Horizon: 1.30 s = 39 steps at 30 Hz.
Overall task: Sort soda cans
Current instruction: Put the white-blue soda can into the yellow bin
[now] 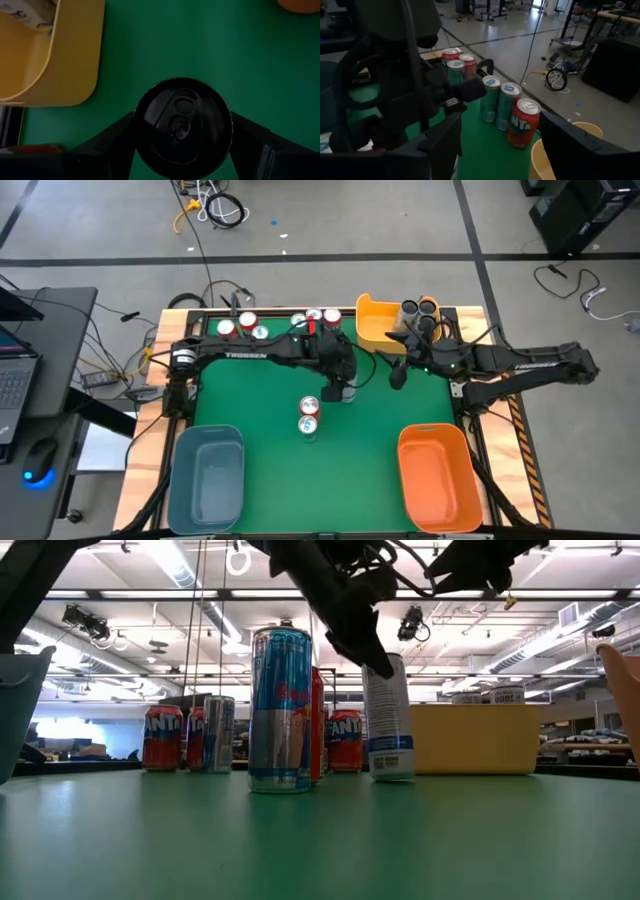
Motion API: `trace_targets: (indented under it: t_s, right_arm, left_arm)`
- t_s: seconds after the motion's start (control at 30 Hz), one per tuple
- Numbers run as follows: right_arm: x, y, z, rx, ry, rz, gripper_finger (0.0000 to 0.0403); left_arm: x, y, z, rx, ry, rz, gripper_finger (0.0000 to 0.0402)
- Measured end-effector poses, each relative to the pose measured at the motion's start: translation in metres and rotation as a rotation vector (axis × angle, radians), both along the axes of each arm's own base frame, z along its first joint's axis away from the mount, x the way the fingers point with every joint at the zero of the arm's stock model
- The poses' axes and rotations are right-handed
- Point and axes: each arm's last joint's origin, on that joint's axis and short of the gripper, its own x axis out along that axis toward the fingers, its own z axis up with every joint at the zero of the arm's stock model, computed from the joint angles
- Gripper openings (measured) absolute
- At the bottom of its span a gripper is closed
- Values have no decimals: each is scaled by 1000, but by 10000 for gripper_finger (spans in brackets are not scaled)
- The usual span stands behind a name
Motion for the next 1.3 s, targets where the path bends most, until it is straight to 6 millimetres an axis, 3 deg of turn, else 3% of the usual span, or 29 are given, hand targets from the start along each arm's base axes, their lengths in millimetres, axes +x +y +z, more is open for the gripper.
trace_targets:
  t_s: [0.3, 0.57, 0.83, 1.13, 1.3]
  right_arm:
    - [-1, 2, 1, -19, 3, -13, 254]
    - [-1, 2, 1, -12, -5, -16, 252]
    - [-1, 3, 2, -12, -14, -15, 254]
    - [-2, 2, 3, -26, -13, -10, 268]
    - [-14, 2, 11, -38, -54, -7, 290]
  left_arm:
    - [3, -5, -3, 3, -3, -7, 254]
    - [3, -7, -5, -6, 8, 11, 322]
    - [4, -14, -6, 10, 14, -11, 325]
    - [3, -12, 18, 85, 18, -11, 328]
    - [1, -12, 29, 92, -19, -25, 328]
